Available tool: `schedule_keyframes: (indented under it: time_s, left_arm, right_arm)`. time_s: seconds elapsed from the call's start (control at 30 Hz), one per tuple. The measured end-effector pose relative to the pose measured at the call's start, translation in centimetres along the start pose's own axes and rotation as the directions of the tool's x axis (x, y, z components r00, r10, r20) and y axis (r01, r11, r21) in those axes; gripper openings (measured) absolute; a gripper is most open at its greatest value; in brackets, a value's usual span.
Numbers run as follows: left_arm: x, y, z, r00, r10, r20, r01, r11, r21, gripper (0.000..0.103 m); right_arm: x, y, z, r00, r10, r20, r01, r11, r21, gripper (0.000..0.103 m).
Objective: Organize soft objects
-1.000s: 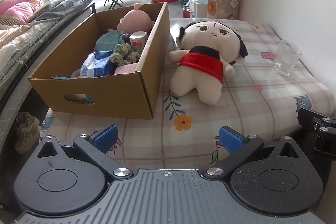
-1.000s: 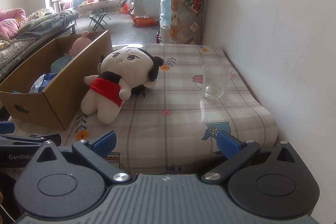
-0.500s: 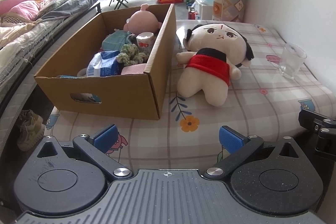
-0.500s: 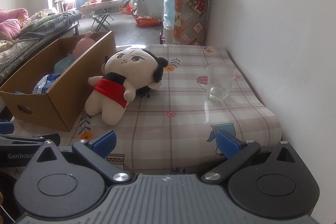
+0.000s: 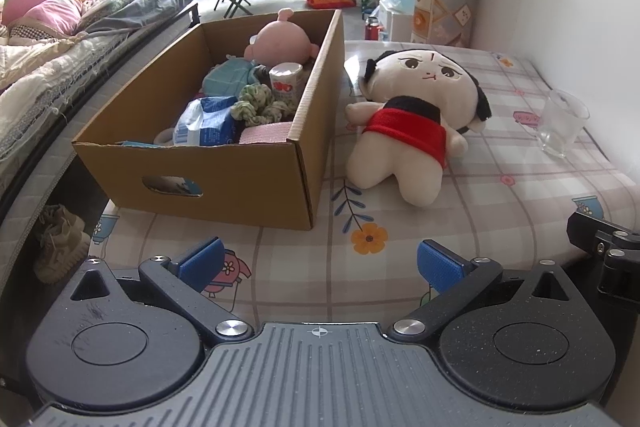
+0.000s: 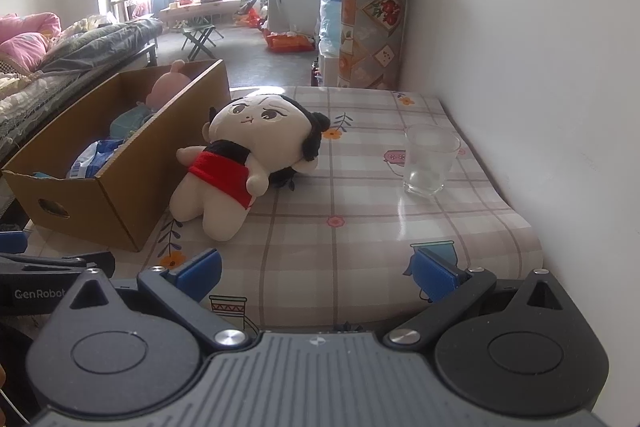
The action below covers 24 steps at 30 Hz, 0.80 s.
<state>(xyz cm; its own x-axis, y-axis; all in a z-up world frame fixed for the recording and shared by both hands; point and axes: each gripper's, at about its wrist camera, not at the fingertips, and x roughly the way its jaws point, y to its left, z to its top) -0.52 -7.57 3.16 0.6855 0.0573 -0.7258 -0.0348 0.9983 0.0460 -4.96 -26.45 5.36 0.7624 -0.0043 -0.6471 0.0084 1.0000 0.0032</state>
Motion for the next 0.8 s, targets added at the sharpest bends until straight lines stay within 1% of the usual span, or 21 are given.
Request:
schedule_keyframes:
  time_s: [0.8]
  left_arm:
    - [0.38,0.18,-0.08,1.000,0.002,-0.015,-0.002,1.000,-0.004,0.103]
  right_arm:
    - [0.45,0.61,-0.11,1.000,0.004,-0.010,-0.004,0.999,-0.038,0.103]
